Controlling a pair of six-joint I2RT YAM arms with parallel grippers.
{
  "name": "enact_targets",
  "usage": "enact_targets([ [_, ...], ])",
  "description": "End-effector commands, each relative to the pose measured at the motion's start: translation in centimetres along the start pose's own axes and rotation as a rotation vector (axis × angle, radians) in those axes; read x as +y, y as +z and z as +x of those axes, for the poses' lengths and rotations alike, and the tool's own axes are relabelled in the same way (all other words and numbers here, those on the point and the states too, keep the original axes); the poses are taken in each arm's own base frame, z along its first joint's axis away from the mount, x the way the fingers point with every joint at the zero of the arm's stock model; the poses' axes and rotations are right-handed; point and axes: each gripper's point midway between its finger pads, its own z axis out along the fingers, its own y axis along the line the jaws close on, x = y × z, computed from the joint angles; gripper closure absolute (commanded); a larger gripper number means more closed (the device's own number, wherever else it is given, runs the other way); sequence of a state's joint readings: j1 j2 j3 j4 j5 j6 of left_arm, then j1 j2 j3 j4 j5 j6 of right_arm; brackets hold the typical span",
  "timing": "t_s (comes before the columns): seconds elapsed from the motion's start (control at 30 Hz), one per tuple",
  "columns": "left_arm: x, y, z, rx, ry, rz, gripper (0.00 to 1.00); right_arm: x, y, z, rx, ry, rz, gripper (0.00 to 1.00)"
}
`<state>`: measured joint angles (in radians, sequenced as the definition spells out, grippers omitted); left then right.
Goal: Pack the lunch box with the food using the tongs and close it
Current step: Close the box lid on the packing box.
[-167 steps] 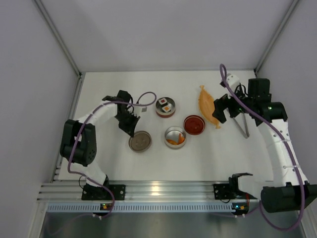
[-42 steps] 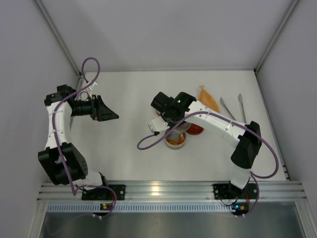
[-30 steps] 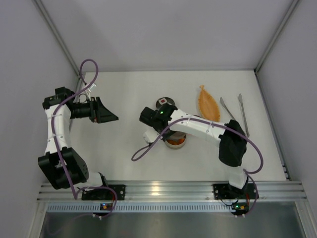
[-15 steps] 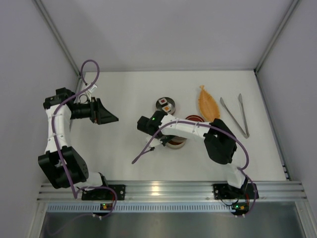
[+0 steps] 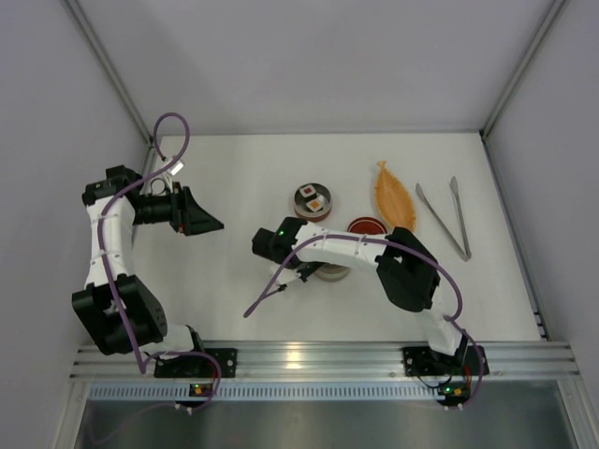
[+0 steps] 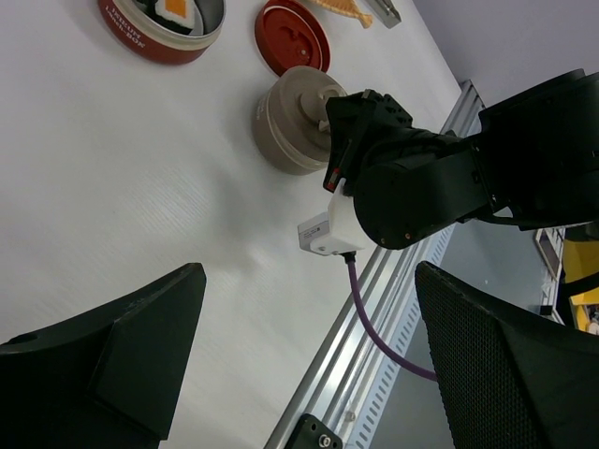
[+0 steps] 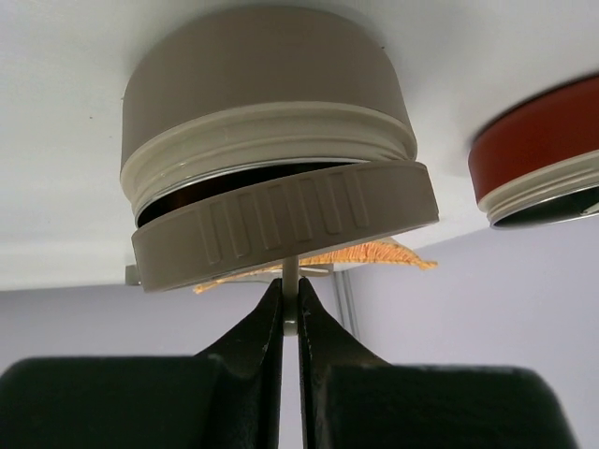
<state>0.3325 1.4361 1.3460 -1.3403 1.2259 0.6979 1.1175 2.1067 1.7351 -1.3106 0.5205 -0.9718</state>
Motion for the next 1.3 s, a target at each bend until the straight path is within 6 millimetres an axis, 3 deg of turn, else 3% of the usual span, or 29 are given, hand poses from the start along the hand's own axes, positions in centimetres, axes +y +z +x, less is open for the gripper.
enact_targets([
  [0.0, -2.0, -0.1, 1.0, 0.006, -0.103, 0.064, 0.02, 1.7, -1.4, 1.7, 0.082, -0.071, -0.076, 0.98],
  [0.23, -1.8, -0.1, 1.6, 0.02, -0.107, 0.054, 0.02, 1.5, -1.1, 1.0, 0.089, -0.053, -0.082, 0.91],
  [0.4, -1.7, -0.1, 1.6, 0.02, -0.113, 0.06, 0.02, 1.5, -1.4, 1.0, 0.085, -0.045, -0.085, 0.71],
  [0.73, -1.6, 0.0, 1.4, 0.016, -0.113, 0.067, 0.02, 1.4, -2.7, 1.3, 0.051, -0.01, -0.057, 0.63],
  [0.93, -1.8, -0.1, 1.2, 0.015, -0.104, 0.062, 0.02, 0.6, -4.8, 2.2, 0.013, 0.039, 0.004, 0.54],
  [1.1, -1.9, -0.4, 0.5, 0.007, -0.077, 0.053, 0.02, 0.3, -7.0, 3.6, -0.028, 0.097, 0.066, 0.4],
  [1.27, -1.6, -0.4, -1.0, -0.037, -0.101, 0.052, 0.02, 0.3, -9.9, 5.6, -0.104, 0.182, 0.144, 0.18],
])
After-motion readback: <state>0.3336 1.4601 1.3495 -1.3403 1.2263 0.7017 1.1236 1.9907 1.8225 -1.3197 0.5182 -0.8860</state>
